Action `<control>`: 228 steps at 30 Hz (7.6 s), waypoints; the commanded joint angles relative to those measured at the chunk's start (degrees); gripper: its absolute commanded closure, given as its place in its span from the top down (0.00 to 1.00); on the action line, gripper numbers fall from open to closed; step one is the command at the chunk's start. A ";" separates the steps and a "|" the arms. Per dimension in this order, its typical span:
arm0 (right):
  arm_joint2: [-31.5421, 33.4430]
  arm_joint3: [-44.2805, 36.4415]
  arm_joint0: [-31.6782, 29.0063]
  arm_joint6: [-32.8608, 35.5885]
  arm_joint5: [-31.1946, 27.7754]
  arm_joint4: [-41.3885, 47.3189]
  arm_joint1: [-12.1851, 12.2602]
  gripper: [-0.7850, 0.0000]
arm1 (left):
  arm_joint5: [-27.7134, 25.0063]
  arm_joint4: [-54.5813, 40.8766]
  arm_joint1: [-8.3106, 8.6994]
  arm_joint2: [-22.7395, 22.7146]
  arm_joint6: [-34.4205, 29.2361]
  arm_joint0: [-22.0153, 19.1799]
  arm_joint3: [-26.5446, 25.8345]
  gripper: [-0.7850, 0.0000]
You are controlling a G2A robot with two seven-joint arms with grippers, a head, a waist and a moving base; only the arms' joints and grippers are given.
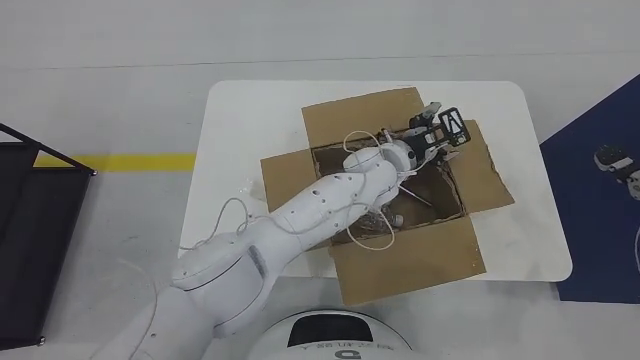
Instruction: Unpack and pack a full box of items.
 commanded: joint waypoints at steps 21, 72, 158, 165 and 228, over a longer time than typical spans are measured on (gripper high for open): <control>-12.67 -19.89 5.44 -4.20 5.25 -18.88 -1.89 1.00 | 13.53 24.98 16.71 -33.58 6.51 44.32 -59.14 1.00; -53.38 -51.94 15.01 -33.46 44.62 -79.11 -8.79 0.00 | 2.21 4.50 21.85 -60.90 6.82 59.89 -53.89 1.00; -61.82 -36.24 24.10 -22.50 55.66 -96.45 -17.16 0.00 | 2.21 4.50 21.85 -60.90 6.82 59.89 -53.89 1.00; -57.40 -40.28 21.05 -24.09 54.46 -95.01 -16.43 0.00 | 2.21 4.50 21.85 -60.90 6.82 59.89 -53.89 1.00; 3.38 -29.61 -18.91 -38.24 32.81 -62.39 -10.71 0.00 | 2.21 4.50 21.85 -60.90 6.82 59.89 -53.89 1.00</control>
